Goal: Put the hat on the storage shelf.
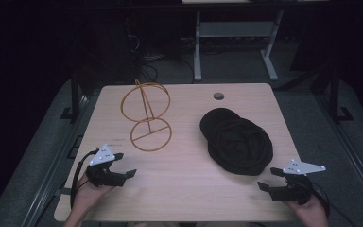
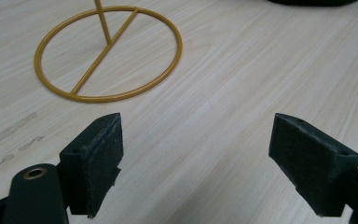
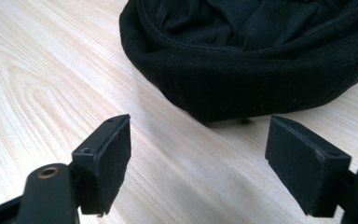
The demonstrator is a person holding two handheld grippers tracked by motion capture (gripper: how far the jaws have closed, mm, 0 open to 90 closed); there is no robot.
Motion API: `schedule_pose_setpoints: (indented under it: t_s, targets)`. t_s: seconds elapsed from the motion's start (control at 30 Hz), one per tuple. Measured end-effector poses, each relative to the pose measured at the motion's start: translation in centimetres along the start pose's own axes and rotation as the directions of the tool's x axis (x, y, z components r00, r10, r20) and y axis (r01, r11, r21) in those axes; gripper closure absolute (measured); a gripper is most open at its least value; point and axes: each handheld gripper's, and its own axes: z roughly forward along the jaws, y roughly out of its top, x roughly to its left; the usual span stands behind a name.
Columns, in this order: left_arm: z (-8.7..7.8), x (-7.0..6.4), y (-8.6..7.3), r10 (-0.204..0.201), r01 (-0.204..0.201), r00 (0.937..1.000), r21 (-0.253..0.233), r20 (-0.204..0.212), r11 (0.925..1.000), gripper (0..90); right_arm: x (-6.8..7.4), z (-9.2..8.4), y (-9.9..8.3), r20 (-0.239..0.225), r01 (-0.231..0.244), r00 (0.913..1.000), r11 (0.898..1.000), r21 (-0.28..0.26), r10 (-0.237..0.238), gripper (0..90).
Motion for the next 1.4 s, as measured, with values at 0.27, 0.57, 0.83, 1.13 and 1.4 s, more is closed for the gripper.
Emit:
schedule_pose_setpoints:
  t_s: [0.27, 0.57, 0.83, 1.13, 1.4]
  targets:
    - [0.7, -1.3, 1.0, 0.046, -0.046, 0.9983, 0.007, 0.036, 0.9989, 17.5, 0.0, -0.2, 0.0, -0.001, -0.008, 1.0000, 1.000, -0.013, 0.008, 21.9]
    - [1.8, -3.1, 3.7, 0.112, -0.112, 0.9900, -0.004, 0.087, 0.9937, 17.9, -0.3, -0.5, -0.1, 0.003, -0.024, 0.9997, 0.999, -0.026, 0.024, 21.7]
    - [3.7, -5.2, 6.8, 0.162, -0.161, 0.9751, -0.018, 0.151, 0.9867, 19.5, -0.2, -0.6, -0.1, -0.001, -0.027, 0.9996, 0.999, -0.026, 0.027, 21.6]
    - [6.0, -7.0, 9.6, 0.227, -0.231, 0.9540, -0.003, 0.196, 0.9730, 19.8, -0.2, -0.6, 0.0, -0.010, -0.022, 0.9997, 0.999, -0.032, 0.022, 21.5]
    - [8.2, -8.6, 12.0, 0.258, -0.266, 0.9350, -0.003, 0.243, 0.9641, 20.8, -0.3, -0.7, -0.1, -0.014, -0.025, 0.9996, 0.999, -0.034, 0.024, 21.3]
